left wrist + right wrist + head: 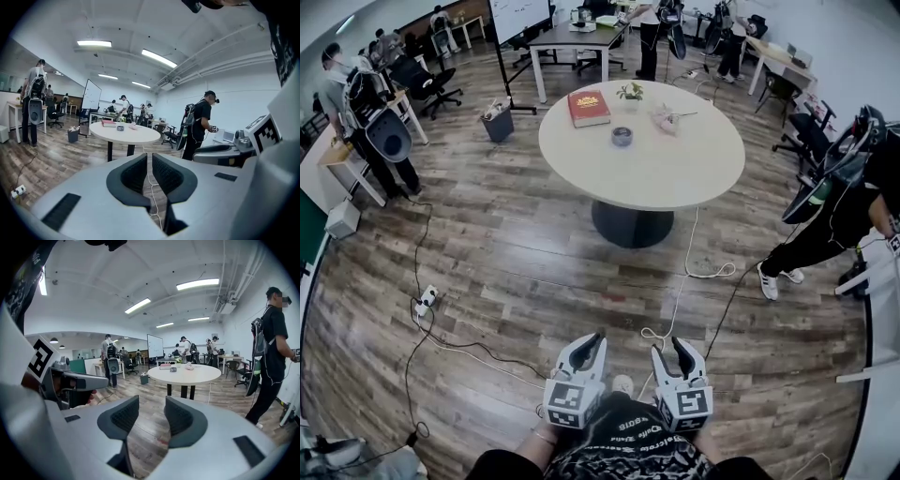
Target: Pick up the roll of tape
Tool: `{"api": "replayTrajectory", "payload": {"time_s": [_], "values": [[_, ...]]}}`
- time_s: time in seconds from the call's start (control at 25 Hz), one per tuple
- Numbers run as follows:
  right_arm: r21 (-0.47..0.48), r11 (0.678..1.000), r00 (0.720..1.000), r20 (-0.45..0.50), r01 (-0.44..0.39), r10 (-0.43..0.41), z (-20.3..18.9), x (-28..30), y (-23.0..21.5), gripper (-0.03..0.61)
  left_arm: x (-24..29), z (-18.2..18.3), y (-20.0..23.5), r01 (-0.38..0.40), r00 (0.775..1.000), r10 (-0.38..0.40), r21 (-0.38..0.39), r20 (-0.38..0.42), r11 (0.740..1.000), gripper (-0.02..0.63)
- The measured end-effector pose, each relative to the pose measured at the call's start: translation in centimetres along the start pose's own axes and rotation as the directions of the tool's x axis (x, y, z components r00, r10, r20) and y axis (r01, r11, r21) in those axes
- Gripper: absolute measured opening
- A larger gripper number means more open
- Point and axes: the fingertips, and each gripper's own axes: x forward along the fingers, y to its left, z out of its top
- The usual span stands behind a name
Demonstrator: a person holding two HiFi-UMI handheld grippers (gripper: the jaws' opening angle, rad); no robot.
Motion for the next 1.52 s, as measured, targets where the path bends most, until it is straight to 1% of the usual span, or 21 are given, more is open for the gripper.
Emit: {"api": "replayTrajectory", "payload": {"time_s": [0.04,0.08,0.12,0.16,0.24,0.32,0.44,0.68,0.96,1.08,1.2,1.52], "values": [[0.0,1.0,1.0,0.002,-0.012,0.012,0.1,0.0,0.1,0.191,0.1,0.0,-0.1,0.007,1.0,-0.007,-0.009,0.002,1.0,0.037],[-0.003,1.0,1.0,0.003,-0.023,0.023,0.1,0.1,0.2,0.204,0.2,0.0,-0.2,0.016,1.0,-0.015,-0.019,0.003,1.0,0.103],[-0.011,0.999,0.999,0.0,-0.034,0.034,0.1,0.1,0.3,0.23,0.3,0.0,-0.3,0.023,1.0,-0.023,-0.026,0.004,0.999,0.191],[-0.023,0.999,0.999,-0.006,-0.046,0.046,0.1,0.2,0.4,0.261,0.5,0.0,-0.4,0.026,1.0,-0.026,-0.028,0.005,0.999,0.239],[-0.041,0.997,0.998,-0.021,-0.066,0.065,-0.2,0.3,0.3,0.325,0.9,-0.1,-0.8,0.022,1.0,-0.022,-0.027,0.004,0.999,0.278],[-0.028,0.996,0.996,-0.029,-0.08,0.079,-0.4,0.2,-0.1,0.355,1.3,-0.2,-1.3,0.02,1.0,-0.02,-0.031,-0.005,0.999,0.302],[-0.014,0.996,0.996,-0.031,-0.086,0.086,-0.5,-0.1,-0.7,0.36,1.6,-0.1,-2.0,0.017,1.0,-0.018,-0.038,-0.023,0.999,0.311],[-0.032,0.996,0.996,-0.028,-0.082,0.081,-0.9,0.1,-2.7,0.36,2.4,-1.4,-3.1,0.013,0.999,-0.014,-0.028,-0.029,1.0,0.311],[-0.013,0.996,0.996,-0.032,-0.083,0.082,-1.2,0.7,-4.0,0.36,3.8,-2.3,-3.8,0.029,0.998,-0.032,-0.061,-0.058,0.998,0.311],[-0.009,0.997,0.996,-0.031,-0.082,0.081,-1.0,2.1,-3.9,0.36,5.0,-2.2,-3.1,0.044,0.997,-0.047,-0.042,-0.06,0.998,0.31],[-0.02,0.997,0.997,-0.037,-0.075,0.074,-0.4,4.2,-4.5,0.36,7.3,-1.6,-2.2,0.069,0.996,-0.071,-0.043,-0.049,0.997,0.31],[-0.005,0.999,0.999,-0.037,-0.032,0.032,2.9,11.0,-6.2,0.36,13.3,2.7,3.6,0.083,0.996,-0.084,-0.044,-0.02,0.996,0.31]]}}
